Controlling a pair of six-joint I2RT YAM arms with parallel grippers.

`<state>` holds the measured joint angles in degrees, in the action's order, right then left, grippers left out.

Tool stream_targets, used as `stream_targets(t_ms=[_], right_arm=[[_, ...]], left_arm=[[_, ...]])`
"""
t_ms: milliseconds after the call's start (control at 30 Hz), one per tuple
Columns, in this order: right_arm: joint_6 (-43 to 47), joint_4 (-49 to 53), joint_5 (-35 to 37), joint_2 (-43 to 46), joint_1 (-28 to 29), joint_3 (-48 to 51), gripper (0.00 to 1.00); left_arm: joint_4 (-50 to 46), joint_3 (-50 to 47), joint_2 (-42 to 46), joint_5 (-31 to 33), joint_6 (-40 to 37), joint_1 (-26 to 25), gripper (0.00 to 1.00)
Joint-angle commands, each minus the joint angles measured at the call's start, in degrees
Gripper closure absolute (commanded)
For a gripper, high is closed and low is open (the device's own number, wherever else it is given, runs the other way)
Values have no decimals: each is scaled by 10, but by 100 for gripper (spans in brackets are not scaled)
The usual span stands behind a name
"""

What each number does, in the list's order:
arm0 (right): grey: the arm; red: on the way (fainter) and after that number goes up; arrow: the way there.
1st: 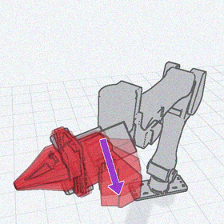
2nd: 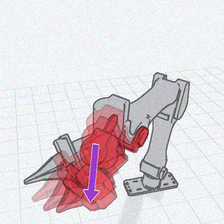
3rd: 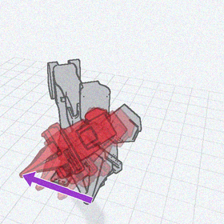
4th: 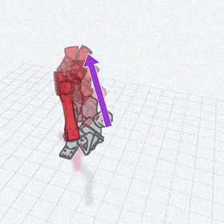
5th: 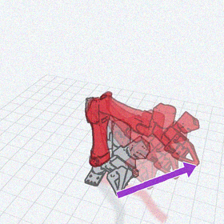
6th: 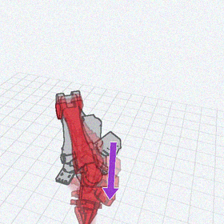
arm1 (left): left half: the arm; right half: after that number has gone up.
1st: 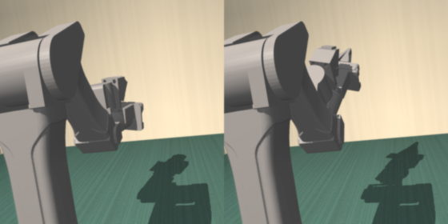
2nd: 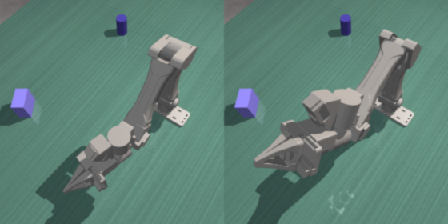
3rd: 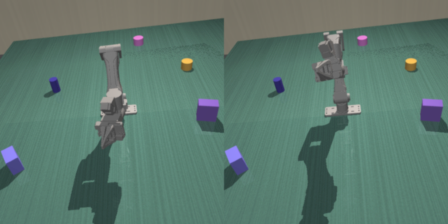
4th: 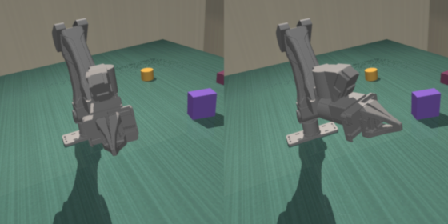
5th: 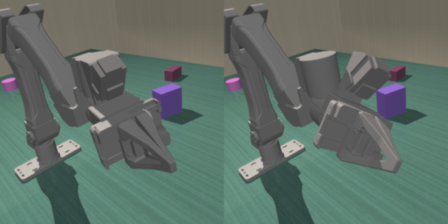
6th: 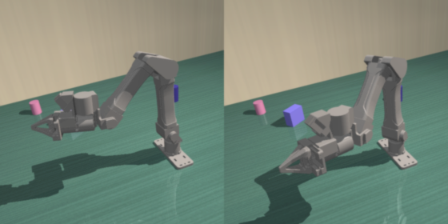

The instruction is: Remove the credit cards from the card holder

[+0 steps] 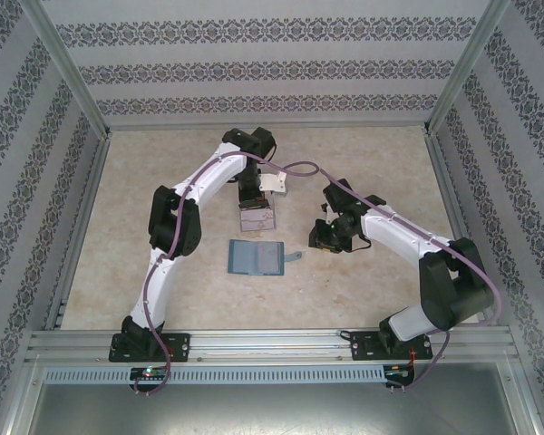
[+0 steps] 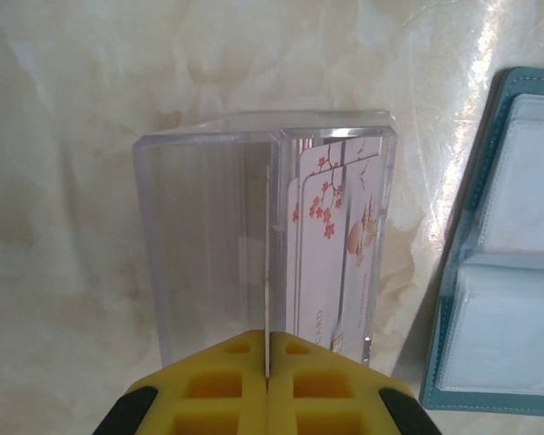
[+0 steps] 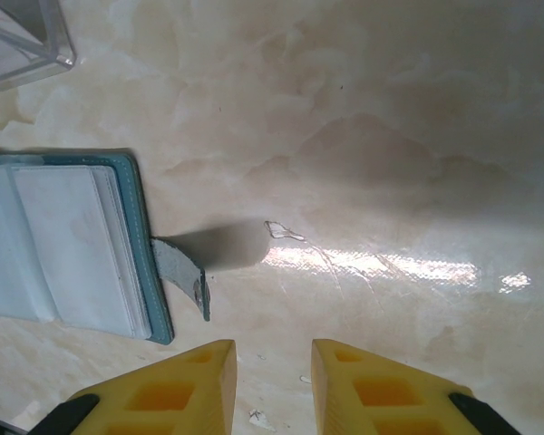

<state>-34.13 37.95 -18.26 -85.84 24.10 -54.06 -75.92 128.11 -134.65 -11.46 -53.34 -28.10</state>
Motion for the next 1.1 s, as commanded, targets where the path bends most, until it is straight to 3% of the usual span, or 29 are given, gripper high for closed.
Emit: stream_targets(t_ms=[0,200,667,900,1067], right_arm=[[0,2,3,-5,-5,-3,72],[4,7,3,-9,-5,-15,71],[-4,4,4,-3,-5,-10,71],[-6,3,3,-4,-2,-10,71],[-6,3,4,0,0,-8,71]], left_arm=[[-61,29,-21,-11,-22,1,91],[-37,53,-33,51,0,1,79],[7,72,-26,97,22,1,75],[11,68,-36,85,37,1,88],[13,60,-42,79,40,1,91]])
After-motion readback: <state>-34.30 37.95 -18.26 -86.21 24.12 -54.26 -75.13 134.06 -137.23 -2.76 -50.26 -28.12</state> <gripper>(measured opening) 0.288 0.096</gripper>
